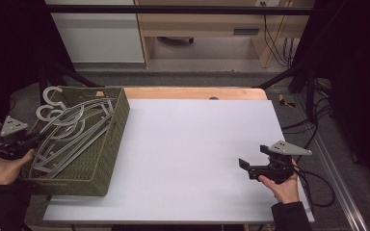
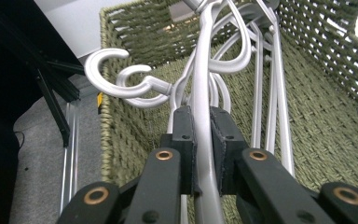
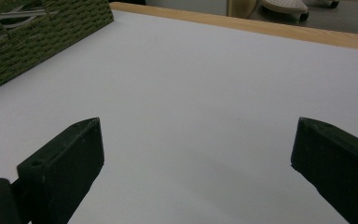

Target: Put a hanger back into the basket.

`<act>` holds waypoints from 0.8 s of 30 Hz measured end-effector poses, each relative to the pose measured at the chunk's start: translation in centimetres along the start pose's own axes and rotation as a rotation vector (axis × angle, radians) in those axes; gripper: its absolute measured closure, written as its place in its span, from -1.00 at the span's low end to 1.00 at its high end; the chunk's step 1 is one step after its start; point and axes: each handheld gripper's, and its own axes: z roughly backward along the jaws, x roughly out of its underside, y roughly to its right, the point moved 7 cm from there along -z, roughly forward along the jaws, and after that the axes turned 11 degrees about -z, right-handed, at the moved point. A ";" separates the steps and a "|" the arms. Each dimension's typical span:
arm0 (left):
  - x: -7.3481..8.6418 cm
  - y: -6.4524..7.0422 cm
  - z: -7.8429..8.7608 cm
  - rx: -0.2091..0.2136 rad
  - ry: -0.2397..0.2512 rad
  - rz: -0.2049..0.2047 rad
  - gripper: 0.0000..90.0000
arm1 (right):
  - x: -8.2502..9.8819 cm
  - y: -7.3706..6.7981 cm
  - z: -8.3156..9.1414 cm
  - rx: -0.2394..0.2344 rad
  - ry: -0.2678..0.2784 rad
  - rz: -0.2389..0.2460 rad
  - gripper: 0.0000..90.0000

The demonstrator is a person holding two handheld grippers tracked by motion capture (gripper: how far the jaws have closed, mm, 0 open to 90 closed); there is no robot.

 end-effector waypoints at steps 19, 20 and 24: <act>1.2 0.5 -0.6 0.096 -0.134 0.071 0.62 | 0.0 -0.1 0.0 -0.003 0.005 -0.007 -0.94; 1.1 0.7 -0.4 0.101 -0.112 0.081 0.59 | -0.1 -0.1 0.1 -0.002 0.005 -0.008 -0.94; -0.1 2.0 0.5 0.142 -0.004 0.124 0.36 | -0.1 0.0 0.2 -0.007 0.010 -0.006 -0.94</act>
